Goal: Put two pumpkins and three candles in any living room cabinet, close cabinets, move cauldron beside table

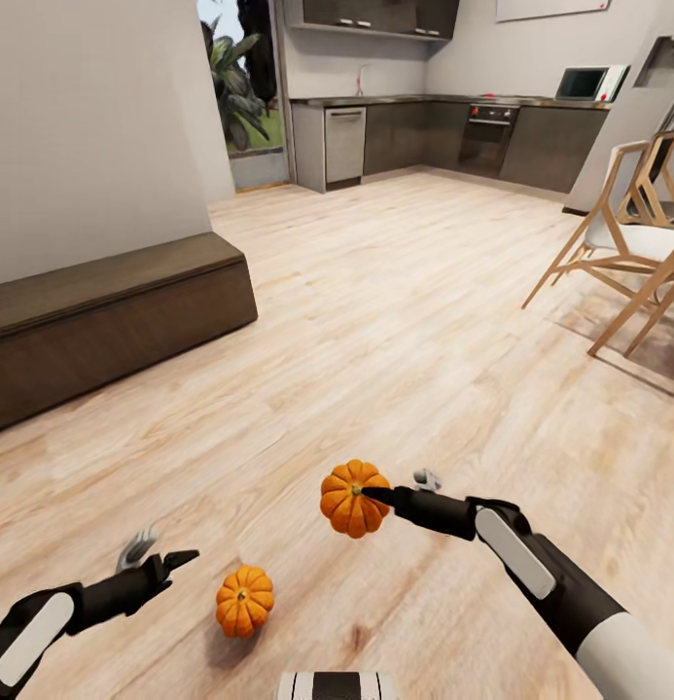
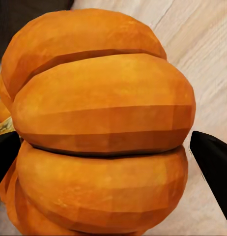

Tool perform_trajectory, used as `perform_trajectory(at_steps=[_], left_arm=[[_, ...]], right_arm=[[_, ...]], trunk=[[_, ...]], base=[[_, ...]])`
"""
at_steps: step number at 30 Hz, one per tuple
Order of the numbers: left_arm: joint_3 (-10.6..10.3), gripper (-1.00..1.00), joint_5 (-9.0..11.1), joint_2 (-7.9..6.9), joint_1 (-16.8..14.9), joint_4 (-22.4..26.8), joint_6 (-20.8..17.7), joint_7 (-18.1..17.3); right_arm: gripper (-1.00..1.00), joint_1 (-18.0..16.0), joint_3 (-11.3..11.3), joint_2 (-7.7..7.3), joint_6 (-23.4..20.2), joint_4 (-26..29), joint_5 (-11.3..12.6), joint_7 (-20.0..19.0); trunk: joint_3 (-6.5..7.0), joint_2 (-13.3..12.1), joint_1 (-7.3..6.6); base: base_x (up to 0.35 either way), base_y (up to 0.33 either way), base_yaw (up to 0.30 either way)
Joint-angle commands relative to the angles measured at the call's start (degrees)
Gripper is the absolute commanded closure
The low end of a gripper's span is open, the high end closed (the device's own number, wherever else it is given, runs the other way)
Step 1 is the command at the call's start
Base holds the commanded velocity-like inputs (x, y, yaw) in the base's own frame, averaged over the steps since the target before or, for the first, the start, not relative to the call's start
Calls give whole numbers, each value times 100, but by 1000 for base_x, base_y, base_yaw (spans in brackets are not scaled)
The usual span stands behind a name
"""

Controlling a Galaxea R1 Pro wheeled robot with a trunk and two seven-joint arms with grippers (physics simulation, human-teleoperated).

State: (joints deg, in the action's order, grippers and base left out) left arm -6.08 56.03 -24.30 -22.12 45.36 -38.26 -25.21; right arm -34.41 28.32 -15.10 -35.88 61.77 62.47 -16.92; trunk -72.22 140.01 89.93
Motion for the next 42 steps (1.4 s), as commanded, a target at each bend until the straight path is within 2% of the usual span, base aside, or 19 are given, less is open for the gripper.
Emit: perform_trajectory(at_steps=[1, 3, 7, 20, 25, 29, 35, 38, 42], left_arm=[[-8, -100, -57, -1, -3, -43, 111, -95], [-19, -100, -119, 11, -3, -167, 326, -156], [4, -100, -147, 34, -3, -332, 465, -182], [-7, -100, -146, 45, -111, -284, 408, -178], [-5, -100, -149, 105, -117, -307, 423, -192], [-6, -100, -138, 113, -117, -308, 425, -237], [26, -100, -90, -37, -255, -280, 403, -306], [35, -100, -81, -176, -316, -377, 403, -593], [36, -100, -85, -207, -327, -432, 407, -764]], right_arm=[[100, -5, 3, 6, -71, 132, 1, 237], [100, -5, 8, 13, -111, 249, -6, 519], [100, -5, -2, 20, -130, 417, -16, 658], [100, -5, -16, -16, -65, 531, 29, 678], [100, -5, -11, -29, -67, 723, 41, 679], [100, -5, -3, -34, -115, 1113, 59, 680], [100, -5, -2, -36, -145, 1244, 75, 681], [100, -5, -2, -36, -153, 1270, 80, 676], [100, -5, -2, -30, -156, 1325, 81, 666]], trunk=[[-23, 43, 21], [-59, 124, 65], [-130, 284, 153], [-414, 339, 206], [-525, 346, 218], [-614, 351, 229], [-747, 359, 244], [-813, 363, 252], [-902, 368, 262]], base=[[0, 0, 0], [0, 0, 0], [0, 0, 0], [0, 0, 0], [0, 0, 0], [0, 0, 0], [0, 0, 0], [0, 0, 0], [0, 0, 0]])
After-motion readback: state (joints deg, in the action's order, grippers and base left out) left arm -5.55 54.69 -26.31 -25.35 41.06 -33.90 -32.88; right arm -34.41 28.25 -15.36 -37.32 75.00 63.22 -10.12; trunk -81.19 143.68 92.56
